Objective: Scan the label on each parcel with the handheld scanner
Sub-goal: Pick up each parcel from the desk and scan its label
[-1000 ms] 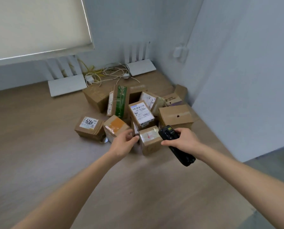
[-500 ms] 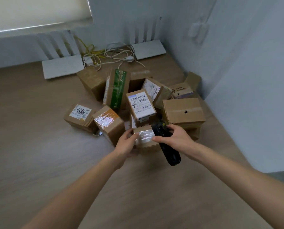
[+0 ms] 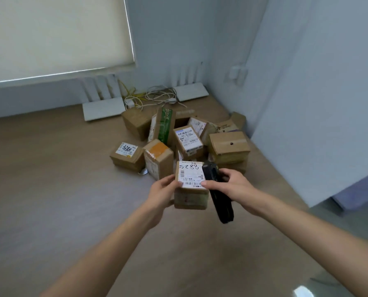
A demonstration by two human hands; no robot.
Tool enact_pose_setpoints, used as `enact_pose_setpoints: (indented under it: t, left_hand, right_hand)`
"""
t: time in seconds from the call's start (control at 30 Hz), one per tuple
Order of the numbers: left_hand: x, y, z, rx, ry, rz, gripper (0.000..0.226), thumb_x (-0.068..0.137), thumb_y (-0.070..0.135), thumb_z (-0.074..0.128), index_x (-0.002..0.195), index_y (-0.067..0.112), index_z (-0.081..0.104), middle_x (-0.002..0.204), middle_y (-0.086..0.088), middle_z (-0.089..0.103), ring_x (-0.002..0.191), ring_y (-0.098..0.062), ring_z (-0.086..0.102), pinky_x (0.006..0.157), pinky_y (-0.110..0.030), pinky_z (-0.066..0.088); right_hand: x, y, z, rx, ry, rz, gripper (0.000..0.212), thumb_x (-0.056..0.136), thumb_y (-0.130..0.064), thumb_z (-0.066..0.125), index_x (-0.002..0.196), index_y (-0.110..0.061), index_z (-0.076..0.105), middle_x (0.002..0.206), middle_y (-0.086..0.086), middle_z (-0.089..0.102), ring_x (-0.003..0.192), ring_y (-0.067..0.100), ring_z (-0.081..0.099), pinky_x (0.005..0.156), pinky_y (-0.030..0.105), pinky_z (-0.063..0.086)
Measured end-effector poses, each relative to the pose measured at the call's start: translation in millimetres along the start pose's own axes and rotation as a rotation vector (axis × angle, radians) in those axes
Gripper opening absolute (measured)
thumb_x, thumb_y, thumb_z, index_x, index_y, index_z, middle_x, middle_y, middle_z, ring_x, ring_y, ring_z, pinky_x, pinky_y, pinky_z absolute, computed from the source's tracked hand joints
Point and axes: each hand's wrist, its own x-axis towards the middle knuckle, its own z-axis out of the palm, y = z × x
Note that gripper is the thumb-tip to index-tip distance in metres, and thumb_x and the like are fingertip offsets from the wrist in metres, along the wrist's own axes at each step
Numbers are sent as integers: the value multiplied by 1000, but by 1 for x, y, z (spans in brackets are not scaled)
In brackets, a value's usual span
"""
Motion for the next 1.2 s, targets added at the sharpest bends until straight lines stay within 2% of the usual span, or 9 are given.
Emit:
enact_pose_setpoints:
  t: [0.13,0.27,0.4,0.5,0.57,0.7,0.83,1.03,1.2]
  left_hand:
    - [-65,15,-24,-25,-67,127,50,92,13,70,138,25,57,119,-3,71,104,-14,68,92,-40,56]
    - [-129,44,-43,-10,-116,211,47,89,15,72,127,41,60,112,-4,75,106,-21,70,97,-49,54]
    - [-176,71,-57,2,-131,319,48,87,21,75,128,44,62,115,-6,74,112,-27,68,99,-52,53]
    - [-205,92,-65,65,-116,431,47,87,21,77,130,37,65,108,-2,77,100,-19,73,80,-36,60]
    - [-223,106,-71,132,-90,491,48,82,27,80,127,38,67,109,-1,77,99,-16,73,72,-25,56]
    - [-242,128,-80,209,-37,578,53,72,37,80,124,43,69,113,2,75,105,-18,72,84,-35,61]
    - [-255,140,-81,281,7,617,54,70,42,78,123,47,68,120,2,72,103,-15,72,84,-40,62]
    - [-267,143,-74,324,38,642,54,69,41,74,121,51,67,123,1,68,104,-13,70,79,-29,60]
    - [-270,142,-72,334,48,633,54,68,45,76,121,52,67,123,1,70,104,-14,70,82,-33,61]
  right_hand:
    - [-72,-32,9,18,37,-82,60,74,-42,91,125,-27,63,114,-15,68,100,-2,63,75,18,49]
    - [-132,-67,12,23,66,-173,68,67,-44,96,125,-24,67,118,-12,72,106,0,66,77,16,50]
    - [-177,-100,8,-25,61,-253,61,67,-37,98,120,-22,72,112,-10,77,105,5,71,78,13,52]
    - [-202,-122,0,-137,45,-299,55,64,-37,99,111,-23,75,102,-8,79,96,6,74,82,22,56]
    - [-215,-137,-8,-258,70,-327,61,54,-48,100,106,-27,76,97,-10,79,93,7,74,89,30,59]
    - [-231,-164,-27,-592,126,-336,75,41,-67,89,106,-31,75,93,-15,76,89,6,72,86,33,59]
    - [-248,-179,-39,-835,180,-317,82,35,-74,80,106,-34,72,95,-12,74,92,17,69,76,32,57]
    - [-267,-183,-43,-1021,277,-314,87,49,-63,87,130,-39,66,108,-9,71,105,22,64,75,30,41]
    - [-279,-186,-47,-1060,298,-294,75,52,-59,88,120,-35,71,94,-9,66,90,21,56,73,30,40]
